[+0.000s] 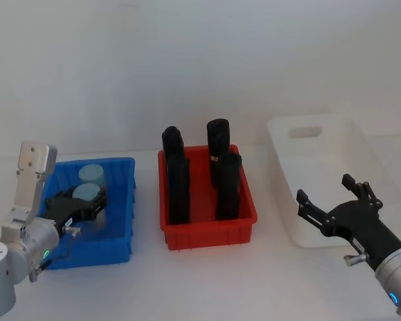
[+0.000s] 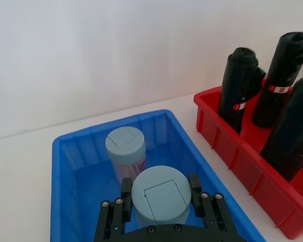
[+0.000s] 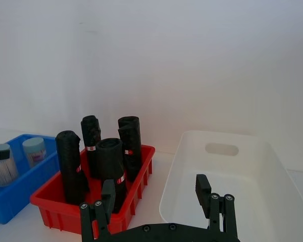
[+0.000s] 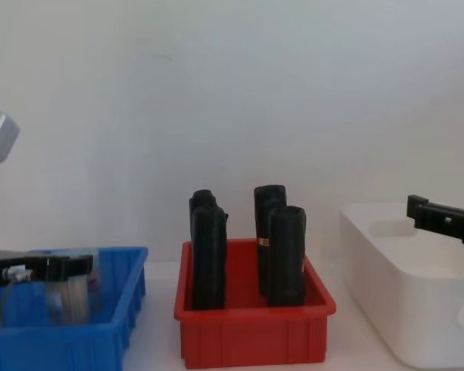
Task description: Pick the cotton swabs from the blue box and place them into the white box.
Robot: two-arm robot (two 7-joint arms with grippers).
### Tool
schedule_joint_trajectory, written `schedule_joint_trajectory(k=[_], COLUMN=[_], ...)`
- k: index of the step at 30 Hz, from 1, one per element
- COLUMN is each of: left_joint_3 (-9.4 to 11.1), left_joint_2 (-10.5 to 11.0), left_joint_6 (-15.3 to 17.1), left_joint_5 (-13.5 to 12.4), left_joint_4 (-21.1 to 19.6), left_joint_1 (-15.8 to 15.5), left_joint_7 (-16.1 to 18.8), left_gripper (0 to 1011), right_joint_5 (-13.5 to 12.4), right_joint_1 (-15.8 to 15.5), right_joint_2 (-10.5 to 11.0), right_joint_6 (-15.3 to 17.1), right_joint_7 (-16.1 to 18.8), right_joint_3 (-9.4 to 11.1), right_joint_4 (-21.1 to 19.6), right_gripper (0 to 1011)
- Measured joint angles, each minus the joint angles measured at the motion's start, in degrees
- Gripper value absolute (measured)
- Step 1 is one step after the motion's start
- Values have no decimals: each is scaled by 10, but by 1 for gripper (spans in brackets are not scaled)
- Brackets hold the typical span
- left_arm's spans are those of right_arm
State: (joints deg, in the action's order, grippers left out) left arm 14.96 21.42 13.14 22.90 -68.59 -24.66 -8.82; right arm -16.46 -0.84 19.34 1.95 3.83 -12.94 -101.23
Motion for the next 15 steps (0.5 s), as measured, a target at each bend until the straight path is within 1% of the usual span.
schedule_joint_trajectory(k=[4,7,9,10,12,15], left_joint_3=[-2,-4,-5,-5,-6,-6], left_joint_2=[4,10,13,15,17,22], left_joint_6=[7,21,25,30,37,52], left_joint_5=[-4,-8,-10,-11,-13,-17], left_joint_4=[-24,-57,-70,-84,-97,-128], left_joint_1=[3,7,8,9,10,12], left_joint_7=[-8,-21,-26,-33,-40,-57], left_gripper=[670,670,670,670,670,670], right_joint_5=[0,0,0,0,0,0], right_joint_1=[0,0,0,0,0,0], right_joint_2=[0,0,0,0,0,0], right_joint_6=[0,0,0,0,0,0], right_joint_7=[0,0,0,0,0,0], right_joint_3=[0,0,0,0,0,0], right_joint_4=[0,0,0,0,0,0], right_gripper=[1002,1002,1002,1002,1002,1002])
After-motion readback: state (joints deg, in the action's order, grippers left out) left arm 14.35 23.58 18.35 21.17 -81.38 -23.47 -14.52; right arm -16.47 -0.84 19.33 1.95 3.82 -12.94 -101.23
